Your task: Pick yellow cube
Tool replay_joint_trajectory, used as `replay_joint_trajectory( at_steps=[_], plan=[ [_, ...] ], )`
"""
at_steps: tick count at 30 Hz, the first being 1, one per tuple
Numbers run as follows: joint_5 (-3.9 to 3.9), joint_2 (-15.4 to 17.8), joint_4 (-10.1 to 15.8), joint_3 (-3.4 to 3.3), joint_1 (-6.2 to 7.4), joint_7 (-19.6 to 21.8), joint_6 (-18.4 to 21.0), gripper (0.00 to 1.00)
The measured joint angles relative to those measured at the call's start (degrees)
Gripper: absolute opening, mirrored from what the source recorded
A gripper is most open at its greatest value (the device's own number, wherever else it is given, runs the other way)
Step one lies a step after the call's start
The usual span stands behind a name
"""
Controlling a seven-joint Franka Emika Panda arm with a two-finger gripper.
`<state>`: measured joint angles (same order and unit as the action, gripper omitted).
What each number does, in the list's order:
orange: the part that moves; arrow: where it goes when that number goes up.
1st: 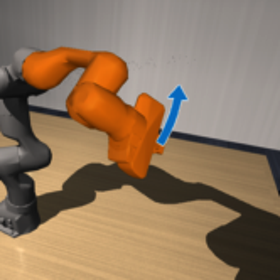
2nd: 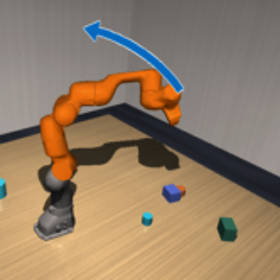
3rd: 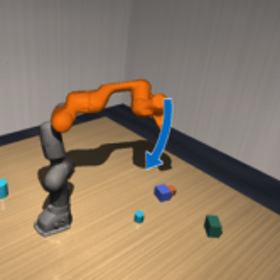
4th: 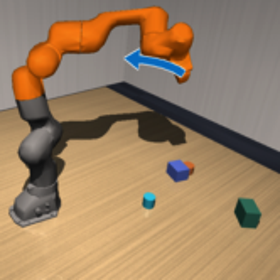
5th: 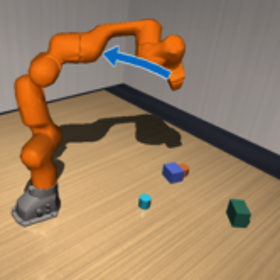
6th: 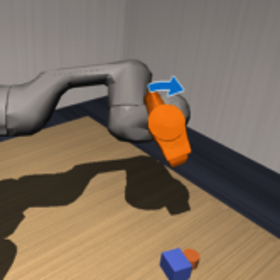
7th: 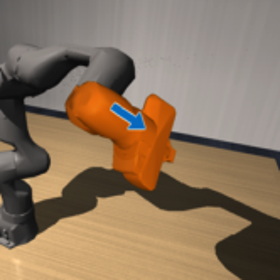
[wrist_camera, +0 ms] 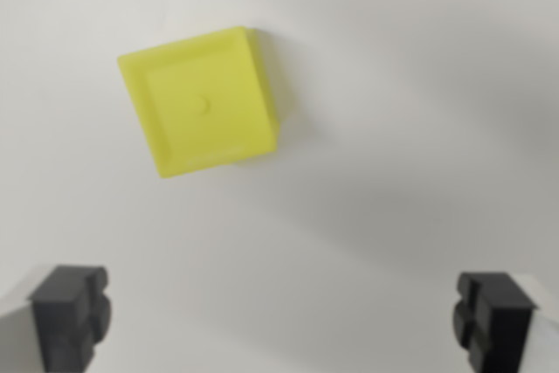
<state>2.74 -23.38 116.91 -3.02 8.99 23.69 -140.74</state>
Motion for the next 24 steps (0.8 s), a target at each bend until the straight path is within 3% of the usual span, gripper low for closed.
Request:
replay_joint_trajectory(
  at_steps=[24],
  plan=[
    [0.28,-8.0,-2.5,0.02,2.90,-7.1,-5.1,1.00]
  ],
)
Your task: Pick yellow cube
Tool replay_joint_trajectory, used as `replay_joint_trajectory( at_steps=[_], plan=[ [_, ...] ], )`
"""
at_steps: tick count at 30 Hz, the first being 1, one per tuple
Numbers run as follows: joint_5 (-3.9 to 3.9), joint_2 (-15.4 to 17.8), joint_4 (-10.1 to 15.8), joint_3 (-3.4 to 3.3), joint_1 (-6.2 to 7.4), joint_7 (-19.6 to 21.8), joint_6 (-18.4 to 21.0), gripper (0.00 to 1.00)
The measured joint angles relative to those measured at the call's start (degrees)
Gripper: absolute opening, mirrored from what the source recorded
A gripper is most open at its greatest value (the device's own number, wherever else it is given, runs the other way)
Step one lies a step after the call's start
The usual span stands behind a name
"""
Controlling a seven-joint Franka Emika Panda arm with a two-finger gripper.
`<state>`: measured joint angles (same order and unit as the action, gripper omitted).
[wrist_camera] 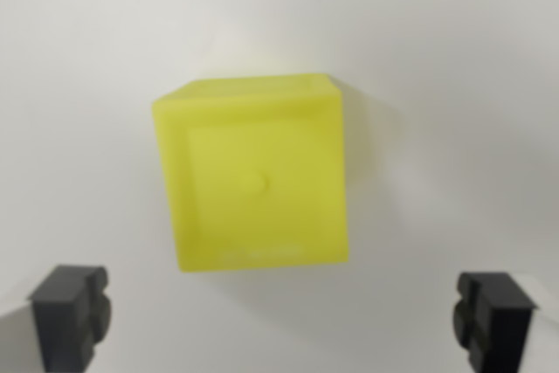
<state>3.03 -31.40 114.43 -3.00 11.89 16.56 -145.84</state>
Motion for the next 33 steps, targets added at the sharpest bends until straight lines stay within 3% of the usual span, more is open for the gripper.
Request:
replay_joint_trajectory(
  at_steps=[10,33],
  plan=[
    [0.22,-3.0,-1.3,-0.04,1.08,-2.4,-1.6,1.00],
    [1.09,-9.2,-3.3,-0.07,1.24,-3.4,-5.7,1.00]
  ],
)
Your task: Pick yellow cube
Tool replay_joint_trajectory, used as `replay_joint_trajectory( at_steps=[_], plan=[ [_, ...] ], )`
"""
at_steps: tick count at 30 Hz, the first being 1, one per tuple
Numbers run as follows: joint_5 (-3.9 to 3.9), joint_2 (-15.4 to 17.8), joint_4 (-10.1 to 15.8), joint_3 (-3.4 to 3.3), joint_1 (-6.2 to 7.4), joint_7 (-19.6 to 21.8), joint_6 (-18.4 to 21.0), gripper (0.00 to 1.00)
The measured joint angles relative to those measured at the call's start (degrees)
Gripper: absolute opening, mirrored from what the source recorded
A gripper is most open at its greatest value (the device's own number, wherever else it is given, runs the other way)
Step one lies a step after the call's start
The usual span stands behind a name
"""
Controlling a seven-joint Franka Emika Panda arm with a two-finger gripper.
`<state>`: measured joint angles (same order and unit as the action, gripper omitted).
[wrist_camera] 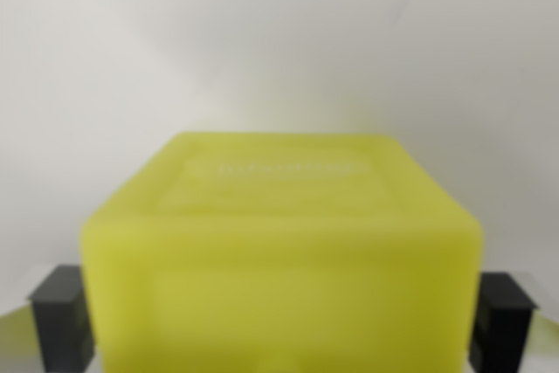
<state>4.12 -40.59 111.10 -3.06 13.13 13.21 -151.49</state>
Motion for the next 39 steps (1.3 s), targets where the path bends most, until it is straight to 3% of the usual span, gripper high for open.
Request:
replay_joint_trajectory(
  at_steps=[8,9,16,39],
  plan=[
    [0.00,0.0,0.0,-0.01,0.00,0.0,0.0,1.00],
    [0.01,0.0,0.0,-0.01,0.00,0.0,0.0,0.00],
    [-0.03,1.1,0.4,-0.04,0.01,0.1,0.7,0.00],
    [-1.16,8.4,2.3,-0.04,-0.12,0.8,6.1,0.00]
  ],
)
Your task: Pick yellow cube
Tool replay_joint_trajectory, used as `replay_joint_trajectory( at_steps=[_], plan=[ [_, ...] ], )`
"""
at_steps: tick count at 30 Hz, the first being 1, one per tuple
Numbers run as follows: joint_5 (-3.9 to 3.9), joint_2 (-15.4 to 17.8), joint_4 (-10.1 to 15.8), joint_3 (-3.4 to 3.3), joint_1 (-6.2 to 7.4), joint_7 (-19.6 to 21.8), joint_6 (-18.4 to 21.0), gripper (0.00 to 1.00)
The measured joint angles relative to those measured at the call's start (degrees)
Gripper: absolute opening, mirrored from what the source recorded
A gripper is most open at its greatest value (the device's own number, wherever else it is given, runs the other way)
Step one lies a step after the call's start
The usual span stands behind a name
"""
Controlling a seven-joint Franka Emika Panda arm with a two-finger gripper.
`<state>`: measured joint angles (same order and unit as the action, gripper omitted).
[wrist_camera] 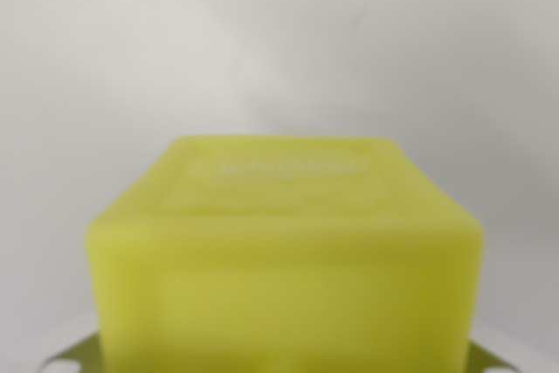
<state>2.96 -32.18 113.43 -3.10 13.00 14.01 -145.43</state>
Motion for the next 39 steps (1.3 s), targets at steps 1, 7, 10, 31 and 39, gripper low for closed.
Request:
replay_joint_trajectory(
  at_steps=[1,7,10,31,39],
  plan=[
    [-0.05,0.3,0.1,0.00,0.00,0.0,0.3,0.00],
    [-0.29,2.1,0.3,0.00,-0.04,0.2,1.8,0.00],
    [-0.40,3.0,0.4,0.00,-0.05,0.3,2.6,0.00],
    [-1.09,8.7,0.3,0.01,-0.13,0.7,8.4,0.00],
    [-1.31,10.6,-0.1,0.01,-0.16,0.9,10.7,0.00]
  ],
)
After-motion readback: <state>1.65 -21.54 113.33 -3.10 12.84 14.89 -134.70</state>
